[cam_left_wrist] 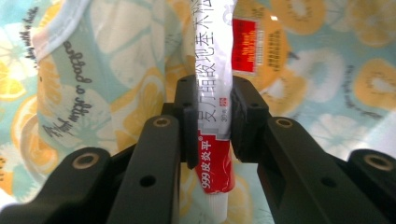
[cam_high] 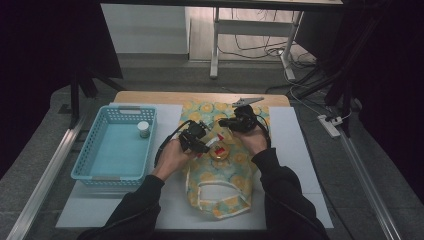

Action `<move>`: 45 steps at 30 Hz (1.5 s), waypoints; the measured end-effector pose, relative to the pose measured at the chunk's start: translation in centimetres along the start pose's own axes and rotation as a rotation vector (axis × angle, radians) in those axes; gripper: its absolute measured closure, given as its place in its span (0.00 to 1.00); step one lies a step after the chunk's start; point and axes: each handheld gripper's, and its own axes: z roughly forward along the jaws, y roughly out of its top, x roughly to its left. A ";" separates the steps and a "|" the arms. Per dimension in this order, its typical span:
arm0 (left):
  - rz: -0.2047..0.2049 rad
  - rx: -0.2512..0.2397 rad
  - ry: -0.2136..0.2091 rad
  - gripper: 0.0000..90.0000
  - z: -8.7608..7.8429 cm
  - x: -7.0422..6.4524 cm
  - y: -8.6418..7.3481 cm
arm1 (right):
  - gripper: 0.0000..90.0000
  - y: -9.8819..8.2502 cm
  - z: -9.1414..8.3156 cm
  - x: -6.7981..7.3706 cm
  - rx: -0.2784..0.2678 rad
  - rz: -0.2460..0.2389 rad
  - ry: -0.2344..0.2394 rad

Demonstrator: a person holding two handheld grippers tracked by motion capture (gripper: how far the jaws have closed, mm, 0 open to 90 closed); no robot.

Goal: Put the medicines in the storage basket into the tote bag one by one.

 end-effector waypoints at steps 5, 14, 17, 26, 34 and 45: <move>-0.017 0.005 0.031 0.83 0.6 0.7 0.2 | 1.00 0.0 0.2 0.1 0.003 -0.001 -0.002; -0.026 0.022 0.060 0.83 1.5 1.5 0.5 | 1.00 -0.2 0.6 0.1 0.011 0.004 -0.004; -0.025 0.029 0.066 0.83 1.9 1.6 0.6 | 1.00 -0.2 0.7 0.1 0.014 0.004 -0.006; 0.005 0.039 0.090 0.81 2.8 1.7 0.6 | 1.00 -0.4 1.1 0.1 0.024 0.006 -0.012; 0.025 0.002 0.068 0.74 1.6 1.5 0.6 | 1.00 -0.5 1.2 -0.2 0.023 0.013 -0.018; 0.054 -0.080 0.011 0.64 -0.8 0.3 0.3 | 1.00 -0.6 1.3 -0.4 0.024 0.019 -0.019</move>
